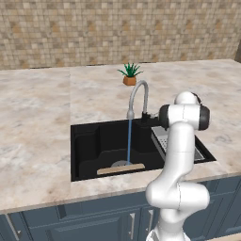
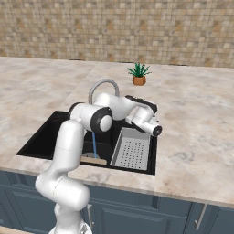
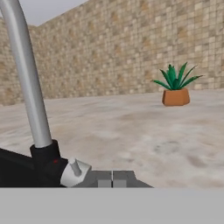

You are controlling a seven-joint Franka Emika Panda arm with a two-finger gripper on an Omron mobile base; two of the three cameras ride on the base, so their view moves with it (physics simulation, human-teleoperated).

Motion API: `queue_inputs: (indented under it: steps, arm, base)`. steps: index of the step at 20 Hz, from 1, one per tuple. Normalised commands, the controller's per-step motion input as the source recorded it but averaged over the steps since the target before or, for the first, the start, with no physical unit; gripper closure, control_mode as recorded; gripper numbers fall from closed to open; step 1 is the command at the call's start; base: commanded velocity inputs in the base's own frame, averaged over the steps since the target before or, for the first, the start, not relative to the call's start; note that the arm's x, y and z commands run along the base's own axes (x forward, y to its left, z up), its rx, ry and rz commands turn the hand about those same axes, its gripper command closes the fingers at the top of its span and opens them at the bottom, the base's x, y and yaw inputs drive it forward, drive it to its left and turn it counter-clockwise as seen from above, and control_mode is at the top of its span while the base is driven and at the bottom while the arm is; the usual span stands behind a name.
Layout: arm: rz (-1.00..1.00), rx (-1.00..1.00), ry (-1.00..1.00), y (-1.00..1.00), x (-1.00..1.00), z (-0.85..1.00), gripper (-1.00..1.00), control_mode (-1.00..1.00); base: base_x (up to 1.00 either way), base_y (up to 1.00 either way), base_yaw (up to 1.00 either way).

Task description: Turn on the sink faucet with hot water and rinse the cutting board for ten seconds, then turn off the faucet. Push the cutting board to reach the water if necessary.

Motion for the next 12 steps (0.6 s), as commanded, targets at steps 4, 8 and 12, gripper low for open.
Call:
queue_inputs:
  steps: [4, 8, 12]
  arm:
    - [0.00, 0.00, 0.00, 0.20, 0.10, 0.00, 1.00, -1.00]
    - [0.00, 0.00, 0.00, 0.16, 0.07, 0.00, 1.00, -1.00]
    - [0.00, 0.00, 0.00, 0.10, 0.04, 0.00, 1.00, -1.00]
  base:
    - [0.00, 0.00, 0.00]
    - [0.00, 0.00, 0.00]
    - [0.00, 0.00, 0.00]
